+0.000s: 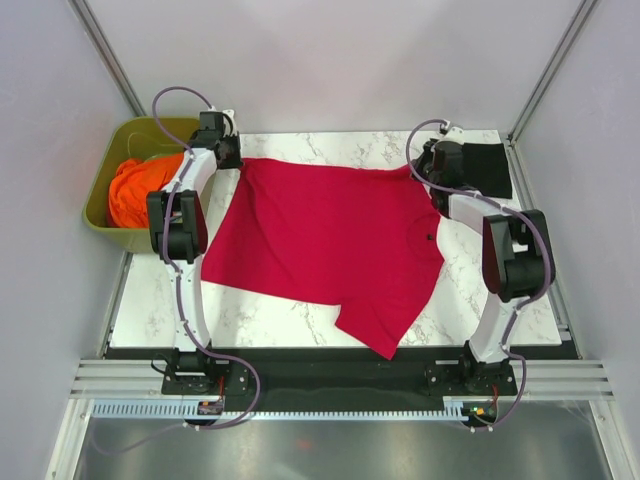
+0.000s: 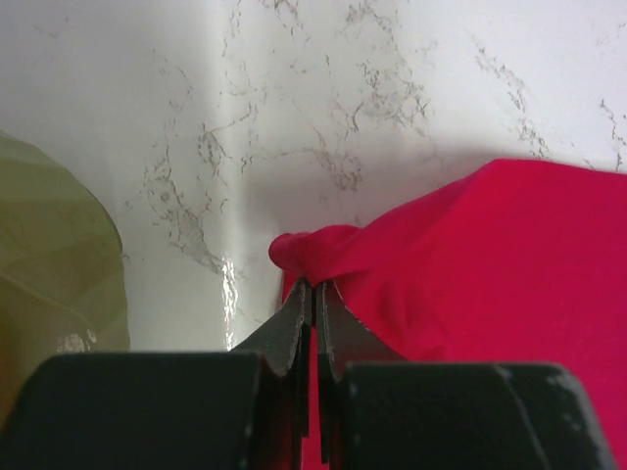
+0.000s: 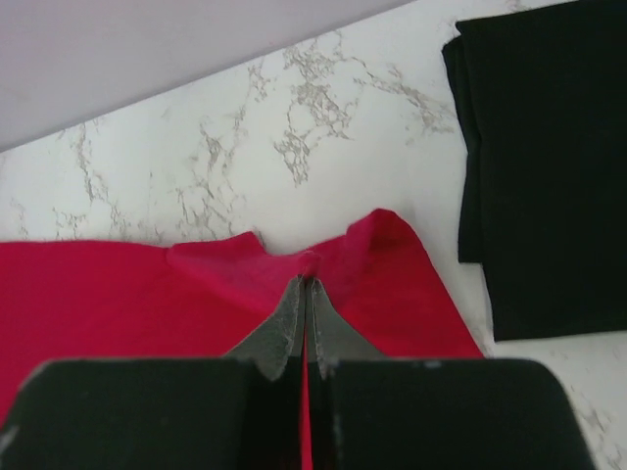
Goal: Fold and stack the t-shirts
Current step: Fold the tshirt
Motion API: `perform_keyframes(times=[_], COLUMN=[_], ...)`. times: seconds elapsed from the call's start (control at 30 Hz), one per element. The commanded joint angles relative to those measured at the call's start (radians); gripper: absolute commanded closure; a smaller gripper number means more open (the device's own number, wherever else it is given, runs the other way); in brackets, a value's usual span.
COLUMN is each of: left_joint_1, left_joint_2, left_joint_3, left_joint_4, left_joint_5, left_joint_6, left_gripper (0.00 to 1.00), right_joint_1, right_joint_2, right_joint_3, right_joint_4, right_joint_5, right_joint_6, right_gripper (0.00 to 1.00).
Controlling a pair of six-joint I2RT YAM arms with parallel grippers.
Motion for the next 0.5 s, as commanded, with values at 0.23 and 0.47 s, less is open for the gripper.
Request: perform_keyframes(times=[0.23,0.47], left_joint_1=[0.005,0.005], left_joint_2=[-0.106,-0.120], left_joint_3=[-0.046,-0.067], left_joint_4=[0.028,0.030], left_joint_5=[-0.027,-0.033], left_joint_6=[0.010,0.004], left_gripper=[0.98,0.98], right_joint_1=[-0.003,-0.001], right_joint_2=[-0.299,-0.411], right_joint_3=[-0.265,-0.308], right_joint_4=[-0.035,-0.184], right_joint_5=[0.104,0.136], right_joint_6=[-0.050,-0.039], right_gripper=[1.00,1.00])
